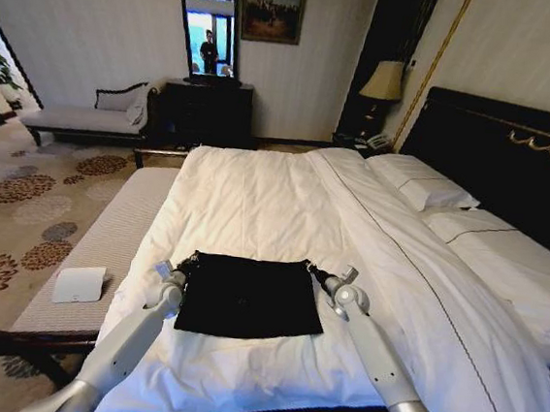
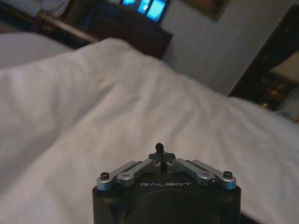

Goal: Fold the clothes on the bed.

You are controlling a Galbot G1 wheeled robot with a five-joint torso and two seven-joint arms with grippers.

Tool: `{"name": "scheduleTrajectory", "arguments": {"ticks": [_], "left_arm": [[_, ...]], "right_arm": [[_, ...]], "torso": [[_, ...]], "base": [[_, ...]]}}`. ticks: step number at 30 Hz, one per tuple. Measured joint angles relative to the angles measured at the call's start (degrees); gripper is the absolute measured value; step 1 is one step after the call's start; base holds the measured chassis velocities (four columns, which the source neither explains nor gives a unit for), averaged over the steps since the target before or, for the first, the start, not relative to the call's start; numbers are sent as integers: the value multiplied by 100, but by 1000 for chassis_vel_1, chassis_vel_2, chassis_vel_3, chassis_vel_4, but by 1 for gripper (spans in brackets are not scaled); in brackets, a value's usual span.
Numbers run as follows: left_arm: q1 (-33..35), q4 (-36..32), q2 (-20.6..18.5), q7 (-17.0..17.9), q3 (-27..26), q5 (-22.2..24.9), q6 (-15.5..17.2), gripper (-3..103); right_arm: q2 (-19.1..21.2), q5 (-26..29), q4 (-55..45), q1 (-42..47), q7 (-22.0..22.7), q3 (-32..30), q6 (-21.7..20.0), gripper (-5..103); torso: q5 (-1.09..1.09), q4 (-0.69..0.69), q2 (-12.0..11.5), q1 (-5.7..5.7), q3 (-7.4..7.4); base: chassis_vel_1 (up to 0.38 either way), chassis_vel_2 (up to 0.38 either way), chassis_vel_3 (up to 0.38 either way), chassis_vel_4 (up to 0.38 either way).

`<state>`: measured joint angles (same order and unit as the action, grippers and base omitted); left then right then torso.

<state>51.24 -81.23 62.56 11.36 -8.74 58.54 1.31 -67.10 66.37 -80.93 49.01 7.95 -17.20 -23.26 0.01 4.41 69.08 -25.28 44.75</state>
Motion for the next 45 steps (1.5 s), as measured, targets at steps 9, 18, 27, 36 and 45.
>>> {"name": "scheduleTrajectory", "arguments": {"ticks": [9,18,27,36,45], "left_arm": [[268,-1239,-286,383,-305,61,-226,1],[590,-2617,-647,695,-557,267,-285,1],[979,-3449,-983,779,-1040,70,-359,1],[1446,-4047,-1147,847,-1556,158,-358,1],[2053,-4526,-1073,889,-1911,121,-330,1]], "right_arm": [[463,69,-1265,289,163,-258,16,1],[857,46,-2241,356,302,-417,99,1],[1179,228,-2728,275,426,-540,103,1],[1352,504,-3165,274,592,-648,45,1],[1341,562,-3505,453,655,-641,0,1]], "torso": [[-1,0,0,0,0],[-1,1,0,0,0],[-1,0,1,0,0],[-1,0,1,0,0],[-1,0,1,0,0]], "base": [[0,0,0,0],[0,0,0,0],[0,0,0,0],[0,0,0,0],[0,0,0,0]]}}
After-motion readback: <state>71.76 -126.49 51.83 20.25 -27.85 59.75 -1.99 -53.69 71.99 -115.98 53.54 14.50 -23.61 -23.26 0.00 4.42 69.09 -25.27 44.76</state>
